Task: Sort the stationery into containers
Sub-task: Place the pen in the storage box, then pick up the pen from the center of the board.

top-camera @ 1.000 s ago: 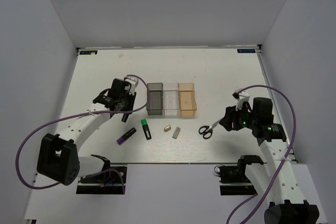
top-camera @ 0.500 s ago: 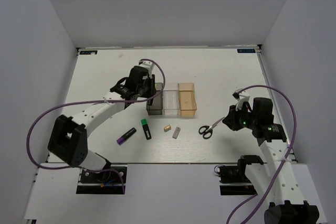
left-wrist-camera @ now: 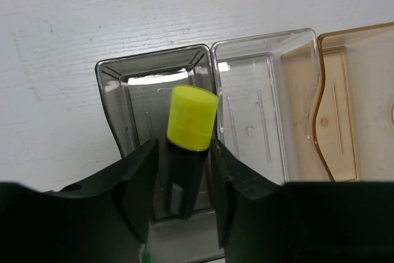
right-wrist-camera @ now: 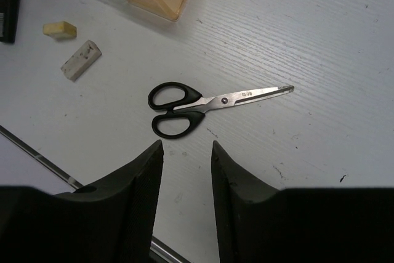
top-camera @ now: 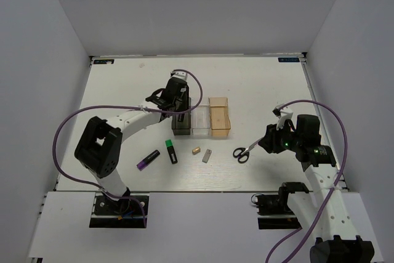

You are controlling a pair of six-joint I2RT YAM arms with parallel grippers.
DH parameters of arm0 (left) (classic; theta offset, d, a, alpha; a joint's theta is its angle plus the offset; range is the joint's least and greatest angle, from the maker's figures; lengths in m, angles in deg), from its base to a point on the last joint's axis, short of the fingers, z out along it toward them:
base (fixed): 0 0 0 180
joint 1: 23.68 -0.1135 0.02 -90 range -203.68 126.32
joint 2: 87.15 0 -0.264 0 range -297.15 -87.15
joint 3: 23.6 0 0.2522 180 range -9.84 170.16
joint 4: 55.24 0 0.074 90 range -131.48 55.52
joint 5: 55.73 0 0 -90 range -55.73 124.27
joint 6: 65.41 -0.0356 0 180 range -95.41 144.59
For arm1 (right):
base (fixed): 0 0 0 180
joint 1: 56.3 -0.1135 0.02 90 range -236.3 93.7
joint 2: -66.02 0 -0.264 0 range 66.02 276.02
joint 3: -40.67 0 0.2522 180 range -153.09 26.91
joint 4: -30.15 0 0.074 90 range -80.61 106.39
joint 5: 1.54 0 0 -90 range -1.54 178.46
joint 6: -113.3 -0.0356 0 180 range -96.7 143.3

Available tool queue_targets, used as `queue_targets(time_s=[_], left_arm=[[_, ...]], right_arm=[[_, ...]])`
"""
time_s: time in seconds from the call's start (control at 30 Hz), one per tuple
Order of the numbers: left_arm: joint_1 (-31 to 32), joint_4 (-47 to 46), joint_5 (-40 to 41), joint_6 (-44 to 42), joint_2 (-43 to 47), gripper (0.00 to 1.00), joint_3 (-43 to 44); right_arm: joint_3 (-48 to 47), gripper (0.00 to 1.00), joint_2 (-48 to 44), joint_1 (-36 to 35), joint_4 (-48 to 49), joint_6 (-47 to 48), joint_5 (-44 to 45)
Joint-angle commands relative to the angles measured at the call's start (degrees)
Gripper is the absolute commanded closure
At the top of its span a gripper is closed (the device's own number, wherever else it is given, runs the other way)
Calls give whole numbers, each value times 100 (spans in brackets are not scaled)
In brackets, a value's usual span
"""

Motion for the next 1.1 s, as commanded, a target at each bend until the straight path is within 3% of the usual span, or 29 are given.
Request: queue_targets(time_s=[0.0,0.1,0.23,0.27,0.3,0.33,0.37,0.43,0.47,0.5,0.53,0.63,0.7,1.07], left_arm=[[78,-116,142,52,152,48,192],[96,-64,142,34,405,40,183],[193,112,247,-106,837,43,227],[262,434,283,-71,907,56,201],[307,594,300,-19,1230,90,157],[359,743,570,138,1355,100,113],[525,1389,712,479,1608,100,0],[623,1737,1011,806,2162,100,-430],[745,2069,1091,1513,2278,98,-597],[860,2368,1144,1737,2401,95,-1077],[965,2519,1162,2314,2741,80,-1256],[1220,2494,1083,2853,3095,53,-2030],[1291,2415,1039,3048,3062,48,-2294],[1669,1765,1171,3005,1903,47,-2348]], right_arm=[[-200,59,-35,-4,24,23,-68],[-191,56,-35,4,15,32,-68],[-191,53,-26,-4,15,32,-68],[-200,53,-44,4,6,23,-51],[-209,53,-44,13,-3,23,-51],[-209,58,-53,4,-3,32,-42],[-200,62,-61,13,6,32,-33],[-191,71,-62,13,-3,23,37],[-208,77,-79,4,15,23,37],[-200,77,-79,-13,24,15,63],[-191,77,-53,4,24,-3,72],[-191,63,-18,-5,50,-3,64],[-191,55,17,-13,50,-3,72],[-182,54,97,22,50,23,160]])
